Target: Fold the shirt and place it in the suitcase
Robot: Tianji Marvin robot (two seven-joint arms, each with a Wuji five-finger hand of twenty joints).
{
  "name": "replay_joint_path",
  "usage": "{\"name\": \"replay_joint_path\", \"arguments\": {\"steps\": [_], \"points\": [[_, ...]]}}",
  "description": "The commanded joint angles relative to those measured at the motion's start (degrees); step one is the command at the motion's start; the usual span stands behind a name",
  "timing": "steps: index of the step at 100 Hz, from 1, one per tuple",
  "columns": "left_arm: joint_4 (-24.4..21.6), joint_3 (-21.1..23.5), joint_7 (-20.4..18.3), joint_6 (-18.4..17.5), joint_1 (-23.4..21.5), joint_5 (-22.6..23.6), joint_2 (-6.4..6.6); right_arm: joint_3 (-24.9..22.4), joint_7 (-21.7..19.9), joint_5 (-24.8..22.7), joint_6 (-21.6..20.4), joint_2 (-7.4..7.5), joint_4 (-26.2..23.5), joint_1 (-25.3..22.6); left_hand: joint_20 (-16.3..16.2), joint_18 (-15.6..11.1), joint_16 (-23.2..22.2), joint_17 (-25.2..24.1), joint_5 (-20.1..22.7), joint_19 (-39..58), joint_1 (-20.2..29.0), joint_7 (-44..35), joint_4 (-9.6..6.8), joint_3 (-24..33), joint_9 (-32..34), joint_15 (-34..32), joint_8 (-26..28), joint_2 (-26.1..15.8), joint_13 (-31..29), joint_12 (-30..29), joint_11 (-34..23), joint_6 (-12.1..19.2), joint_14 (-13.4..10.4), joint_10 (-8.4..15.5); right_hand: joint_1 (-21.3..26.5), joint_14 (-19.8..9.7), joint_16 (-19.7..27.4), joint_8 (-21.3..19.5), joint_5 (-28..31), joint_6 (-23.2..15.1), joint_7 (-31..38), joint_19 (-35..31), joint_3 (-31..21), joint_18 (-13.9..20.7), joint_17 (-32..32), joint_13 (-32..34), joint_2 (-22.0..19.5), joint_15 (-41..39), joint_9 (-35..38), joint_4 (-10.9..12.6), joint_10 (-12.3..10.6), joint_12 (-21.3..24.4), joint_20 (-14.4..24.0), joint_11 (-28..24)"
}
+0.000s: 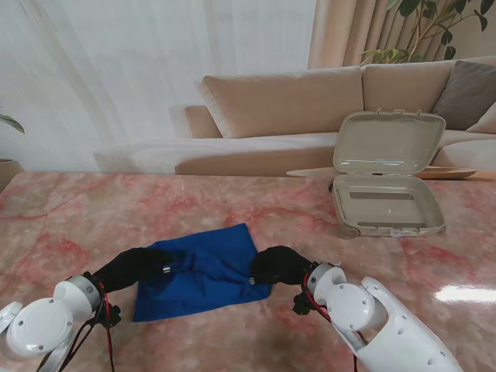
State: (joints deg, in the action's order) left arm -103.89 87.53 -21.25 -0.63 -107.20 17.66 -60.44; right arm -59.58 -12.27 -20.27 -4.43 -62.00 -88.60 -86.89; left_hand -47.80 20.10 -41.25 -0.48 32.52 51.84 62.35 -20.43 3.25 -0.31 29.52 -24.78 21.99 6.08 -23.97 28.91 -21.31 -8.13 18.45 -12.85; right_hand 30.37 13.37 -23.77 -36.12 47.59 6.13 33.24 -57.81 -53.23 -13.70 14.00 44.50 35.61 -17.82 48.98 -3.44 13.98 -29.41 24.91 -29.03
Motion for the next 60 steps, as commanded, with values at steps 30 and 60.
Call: {"name": "replay_joint_path", "arguments": {"steps": [30, 60], "points": [[-2.3, 2.7, 1.6, 3.6, -3.2, 3.1, -0.31, -1.7, 4.6, 0.1, 4.1, -1.19, -4.3, -2.0, 0.7, 0.6, 0.7, -0.2, 1.2, -0.5, 2.3, 0.4, 0.42, -1.6, 2.3, 1.4, 0.4, -0.3, 1.2, -0.5, 0.0, 1.3, 0.6, 0.8, -2.9, -1.3, 1.3, 1.0, 1.6, -1.5, 1.5, 1.2, 0.4, 0.8, -0.4, 0.8, 0.1, -0.2, 1.5, 0.8, -0.6, 0.7, -0.3, 0.3], [0.8, 1.0, -0.3, 4.3, -2.0, 3.0, 0.15, 3.6, 9.2, 3.8, 8.6, -3.51, -1.2, 4.0, 0.8, 0.5, 0.8, -0.3, 1.0, -0.2, 2.1, 1.0, 0.31, -1.6, 2.1, 1.4, 0.4, -0.7, 1.4, -0.4, 0.1, 1.1, 0.7, 0.7, -3.1, -1.7, 1.2, 1.3, 1.8, -1.4, 1.7, 0.9, -0.6, 1.0, 0.0, 0.9, 0.8, 0.0, 1.5, 0.7, -0.8, 0.4, -0.1, 0.3]]}}
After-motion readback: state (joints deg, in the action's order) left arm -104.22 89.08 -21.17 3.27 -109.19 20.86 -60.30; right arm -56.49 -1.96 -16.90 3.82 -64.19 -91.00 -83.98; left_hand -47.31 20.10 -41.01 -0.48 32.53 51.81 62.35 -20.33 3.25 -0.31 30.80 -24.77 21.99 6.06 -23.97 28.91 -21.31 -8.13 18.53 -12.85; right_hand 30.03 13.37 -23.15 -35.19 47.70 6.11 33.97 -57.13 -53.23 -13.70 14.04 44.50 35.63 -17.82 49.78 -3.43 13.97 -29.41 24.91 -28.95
